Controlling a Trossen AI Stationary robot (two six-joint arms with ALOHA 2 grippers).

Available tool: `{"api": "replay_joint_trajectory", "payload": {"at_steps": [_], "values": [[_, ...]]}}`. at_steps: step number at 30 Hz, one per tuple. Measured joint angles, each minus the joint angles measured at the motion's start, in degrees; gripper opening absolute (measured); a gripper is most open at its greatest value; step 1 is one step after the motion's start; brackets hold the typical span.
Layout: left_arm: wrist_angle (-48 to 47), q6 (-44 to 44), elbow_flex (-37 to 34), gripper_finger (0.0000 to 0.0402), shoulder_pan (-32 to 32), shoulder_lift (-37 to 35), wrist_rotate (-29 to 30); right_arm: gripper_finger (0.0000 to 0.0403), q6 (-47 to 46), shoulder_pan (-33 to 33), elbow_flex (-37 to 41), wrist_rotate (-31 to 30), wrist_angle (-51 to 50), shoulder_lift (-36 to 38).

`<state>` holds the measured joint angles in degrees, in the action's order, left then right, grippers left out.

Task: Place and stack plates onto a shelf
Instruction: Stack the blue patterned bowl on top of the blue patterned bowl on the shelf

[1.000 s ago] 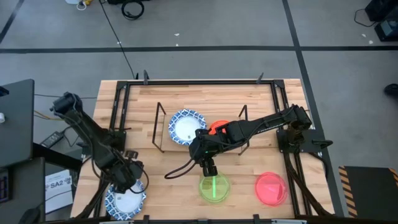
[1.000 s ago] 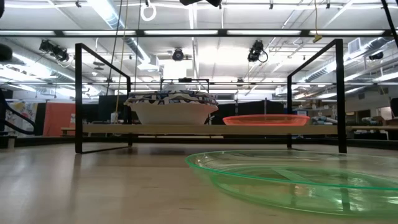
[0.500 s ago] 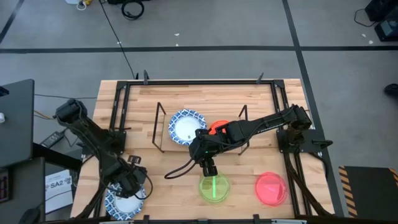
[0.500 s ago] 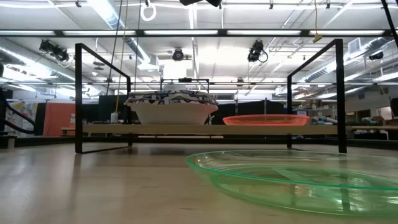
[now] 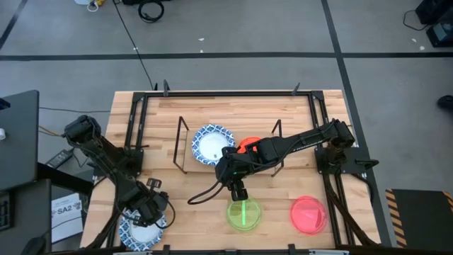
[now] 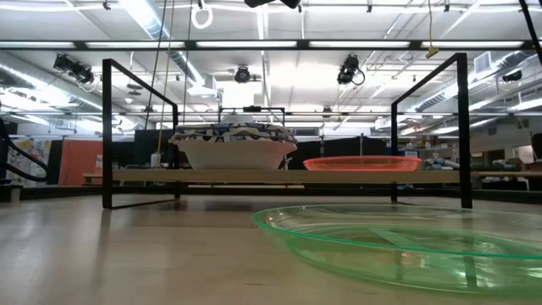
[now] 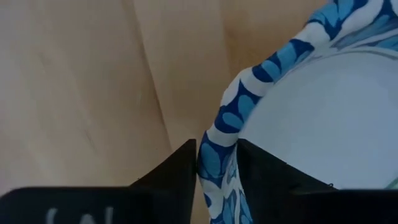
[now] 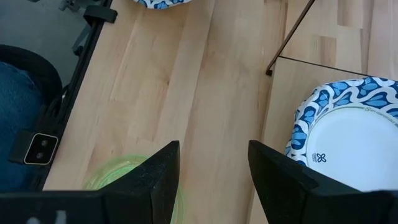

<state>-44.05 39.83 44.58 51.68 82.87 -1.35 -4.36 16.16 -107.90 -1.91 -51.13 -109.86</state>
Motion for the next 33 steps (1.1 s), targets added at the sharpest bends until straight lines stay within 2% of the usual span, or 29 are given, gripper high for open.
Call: {"api": "replay_joint_trajectory", "payload": {"at_steps": [10,17,26,33], "values": [[0.11,0.02,0.04,0.0062,-0.02,-0.02,-1.58,0.0196,0.00,0.35,0.00,0.27,-0.33,0.00],[0.11,0.04,0.09,0.0043,-0.05,-0.02,-2.17,0.0196,-1.00,2.18,0.02,0.00,-4.84,0.00],[-0.17,1.49,0.42,0.0017,-3.06,-0.02,-10.70,0.0196,-0.42,4.63,0.02,0.02,-6.40,0.00],[-0.47,0.92,4.32,0.0008,-5.94,-0.02,-11.90,0.0196,-0.42,5.51,0.02,0.02,-8.41,0.00]]}}
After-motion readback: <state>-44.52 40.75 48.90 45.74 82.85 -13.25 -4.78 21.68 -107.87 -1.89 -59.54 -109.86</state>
